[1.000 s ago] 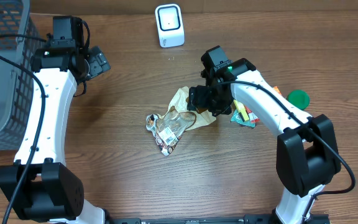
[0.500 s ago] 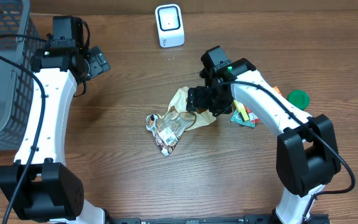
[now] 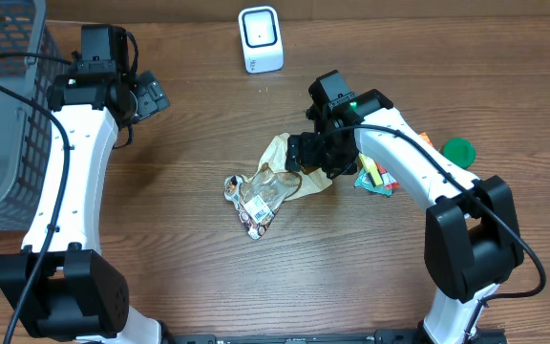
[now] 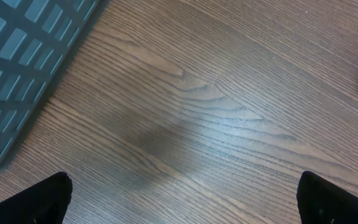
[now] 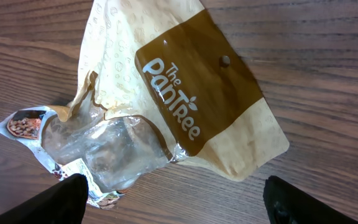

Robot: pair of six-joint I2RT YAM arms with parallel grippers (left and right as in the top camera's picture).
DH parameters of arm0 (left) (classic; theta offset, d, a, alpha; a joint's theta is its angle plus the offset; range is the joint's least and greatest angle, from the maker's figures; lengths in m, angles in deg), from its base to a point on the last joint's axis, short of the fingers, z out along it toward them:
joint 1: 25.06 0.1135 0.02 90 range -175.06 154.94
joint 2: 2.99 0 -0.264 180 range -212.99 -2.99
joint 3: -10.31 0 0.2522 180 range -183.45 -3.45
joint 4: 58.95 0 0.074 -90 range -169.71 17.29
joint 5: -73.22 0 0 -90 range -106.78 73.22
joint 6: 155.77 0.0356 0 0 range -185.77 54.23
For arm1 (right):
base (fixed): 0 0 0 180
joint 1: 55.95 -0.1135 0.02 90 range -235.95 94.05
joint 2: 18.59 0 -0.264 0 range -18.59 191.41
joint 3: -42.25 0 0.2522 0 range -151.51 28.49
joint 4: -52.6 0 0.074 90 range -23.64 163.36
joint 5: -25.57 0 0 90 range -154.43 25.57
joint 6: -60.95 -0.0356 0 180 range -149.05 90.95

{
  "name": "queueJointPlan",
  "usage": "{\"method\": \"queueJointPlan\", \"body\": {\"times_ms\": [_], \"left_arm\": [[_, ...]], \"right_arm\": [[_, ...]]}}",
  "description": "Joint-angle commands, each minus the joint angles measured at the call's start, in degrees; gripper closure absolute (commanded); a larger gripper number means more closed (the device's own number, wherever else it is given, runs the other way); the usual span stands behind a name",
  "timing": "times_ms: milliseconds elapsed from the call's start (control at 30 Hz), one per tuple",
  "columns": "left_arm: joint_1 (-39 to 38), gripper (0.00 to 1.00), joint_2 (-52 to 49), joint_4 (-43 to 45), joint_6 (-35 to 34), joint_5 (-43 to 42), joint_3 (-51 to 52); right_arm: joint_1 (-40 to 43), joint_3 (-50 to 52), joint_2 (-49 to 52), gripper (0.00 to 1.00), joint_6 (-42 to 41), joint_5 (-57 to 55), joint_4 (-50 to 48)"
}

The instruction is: Scan the item barcode

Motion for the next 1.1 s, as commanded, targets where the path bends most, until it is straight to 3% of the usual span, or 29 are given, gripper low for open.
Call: {"method": "queueJointPlan", "body": {"times_ms": [0, 433, 1067], "left_arm": [[0.1, 0.0, 0.5, 0.0, 1.2, 0.1, -0.3], [0.1, 0.0, 0.5, 0.0, 1.2, 0.1, -0.3], [0.1, 0.0, 0.5, 0.0, 1.2, 0.1, -0.3]], "right_arm": [[-0.1, 0.2, -1.1, 0.09, 1.6, 0.3, -0.3], [-2.7, 1.2, 0.8, 0.14, 1.7, 0.3, -2.5], [-3.8, 10.0, 4.5, 0.13, 1.7, -3.6, -13.4]]}}
